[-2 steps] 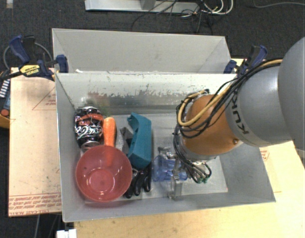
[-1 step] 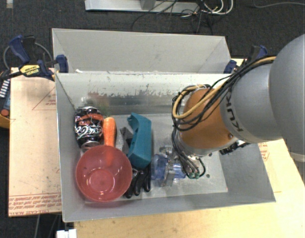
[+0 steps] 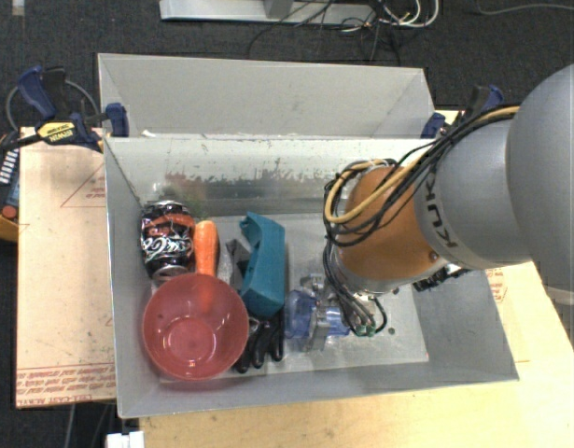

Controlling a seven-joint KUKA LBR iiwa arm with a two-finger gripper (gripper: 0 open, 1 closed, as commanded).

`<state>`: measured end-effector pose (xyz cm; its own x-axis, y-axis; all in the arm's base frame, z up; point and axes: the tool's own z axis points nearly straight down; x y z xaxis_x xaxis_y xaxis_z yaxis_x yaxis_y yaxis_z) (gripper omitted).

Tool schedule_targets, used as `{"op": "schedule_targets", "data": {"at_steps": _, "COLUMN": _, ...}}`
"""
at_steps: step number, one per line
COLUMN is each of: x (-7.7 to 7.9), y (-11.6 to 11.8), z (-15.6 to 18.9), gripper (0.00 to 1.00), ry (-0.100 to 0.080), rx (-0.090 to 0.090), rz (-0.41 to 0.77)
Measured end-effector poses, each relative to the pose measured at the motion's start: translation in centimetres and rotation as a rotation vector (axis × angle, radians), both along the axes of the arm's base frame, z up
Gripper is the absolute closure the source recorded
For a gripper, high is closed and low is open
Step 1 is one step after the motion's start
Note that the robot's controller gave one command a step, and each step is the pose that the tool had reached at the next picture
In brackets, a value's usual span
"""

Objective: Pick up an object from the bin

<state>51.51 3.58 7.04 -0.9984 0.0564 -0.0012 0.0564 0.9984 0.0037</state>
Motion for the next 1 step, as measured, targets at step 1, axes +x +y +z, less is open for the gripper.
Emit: {"op": "schedule_targets", "data": {"at_steps": 1, "x": -0.05, "y": -0.01, "z": 0.21, "gripper": 1.00, "ry": 0.000, "rx": 0.000, "rz": -0.001}}
